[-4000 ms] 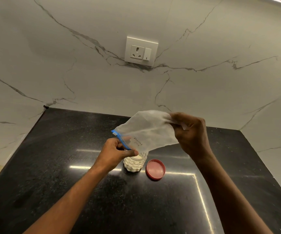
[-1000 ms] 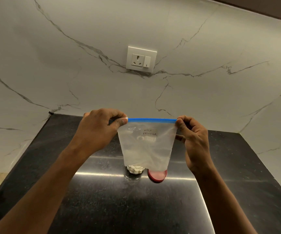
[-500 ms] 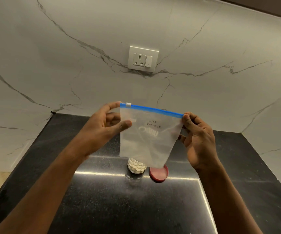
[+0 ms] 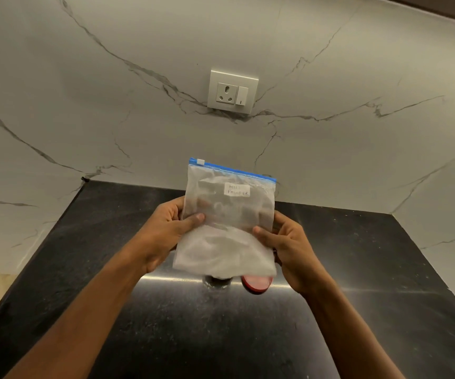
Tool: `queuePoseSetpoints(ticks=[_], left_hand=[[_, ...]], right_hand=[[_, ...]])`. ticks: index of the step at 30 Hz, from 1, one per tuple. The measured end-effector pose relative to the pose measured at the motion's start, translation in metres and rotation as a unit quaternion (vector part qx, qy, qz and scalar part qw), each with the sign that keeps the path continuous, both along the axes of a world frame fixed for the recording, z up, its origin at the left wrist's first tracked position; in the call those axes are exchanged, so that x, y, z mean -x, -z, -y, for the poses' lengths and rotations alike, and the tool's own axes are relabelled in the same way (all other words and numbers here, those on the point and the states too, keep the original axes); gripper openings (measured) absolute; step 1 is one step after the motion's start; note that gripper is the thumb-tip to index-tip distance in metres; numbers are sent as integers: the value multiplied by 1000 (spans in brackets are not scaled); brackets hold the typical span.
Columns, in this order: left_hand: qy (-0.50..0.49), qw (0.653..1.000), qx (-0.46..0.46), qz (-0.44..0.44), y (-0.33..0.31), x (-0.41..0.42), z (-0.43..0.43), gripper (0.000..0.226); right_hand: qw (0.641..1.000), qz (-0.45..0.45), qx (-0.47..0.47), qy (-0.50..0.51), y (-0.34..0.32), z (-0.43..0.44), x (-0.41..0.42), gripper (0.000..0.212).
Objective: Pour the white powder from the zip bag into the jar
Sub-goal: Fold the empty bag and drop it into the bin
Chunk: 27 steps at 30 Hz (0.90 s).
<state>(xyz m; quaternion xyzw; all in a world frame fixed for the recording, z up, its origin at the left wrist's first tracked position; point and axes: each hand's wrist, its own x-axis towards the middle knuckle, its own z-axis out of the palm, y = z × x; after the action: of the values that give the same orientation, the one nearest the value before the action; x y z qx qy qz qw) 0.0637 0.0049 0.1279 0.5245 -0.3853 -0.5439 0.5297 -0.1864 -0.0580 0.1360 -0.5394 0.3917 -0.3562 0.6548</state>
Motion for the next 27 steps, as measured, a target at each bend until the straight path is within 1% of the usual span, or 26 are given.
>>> queuePoseSetpoints(ticks=[2,3,5,7,8,9,10,11,13,14,15,16,19,20,21,22,23,25,27], left_hand=[[16,1000,-3,3,1,-4,-2,34],[18,1000,-5,-14,2,-5,-3,36],[11,995,-23,-95,4,-6,-3,36],[11,980,-46,-195,7,-5,-4,36],[18,973,-48,-225,10,-5,-5,39],[31,970,-45,-236,11,-6,-7,43],[50,971,-34,-231,11,-8,-9,48],[74,976,-21,-206,12,-11,-11,53],[120,988,0,-93,13,-15,-14,65],[133,991,7,-26,14,-15,-14,71],[137,990,12,19,14,-13,-13,76],[129,991,17,33,14,-9,-11,80],[54,998,39,-3,7,8,-5,91],[23,999,47,-15,6,12,-2,88],[-3,998,55,-30,6,15,0,77],[-26,997,62,-46,7,17,2,63],[-46,995,66,-64,8,19,4,51],[-81,990,72,-90,10,24,6,39],[-94,986,77,-112,11,30,5,32]], right_hand=[[1000,8,-14,8,0,2,3,30],[999,20,-31,17,2,2,3,30],[992,68,-95,58,5,1,1,35],[970,135,-173,104,10,1,-3,34],[956,165,-208,124,12,1,-5,30],[944,186,-234,140,14,1,-5,27],[936,200,-250,149,16,2,-5,23],[930,209,-260,154,17,2,-4,22],[926,214,-269,156,18,2,-3,19],[926,212,-271,154,19,3,-2,18],[928,207,-272,150,19,3,-1,17],[930,199,-273,145,20,2,-2,17],[942,163,-268,115,21,1,-5,17],[946,154,-264,104,20,-1,-6,17],[949,153,-257,96,19,-2,-6,19],[952,168,-242,88,18,-2,-6,27],[953,193,-219,76,17,-2,-5,39],[962,221,-154,44,18,-3,-2,62],[980,175,-96,21,21,-11,-7,88]])
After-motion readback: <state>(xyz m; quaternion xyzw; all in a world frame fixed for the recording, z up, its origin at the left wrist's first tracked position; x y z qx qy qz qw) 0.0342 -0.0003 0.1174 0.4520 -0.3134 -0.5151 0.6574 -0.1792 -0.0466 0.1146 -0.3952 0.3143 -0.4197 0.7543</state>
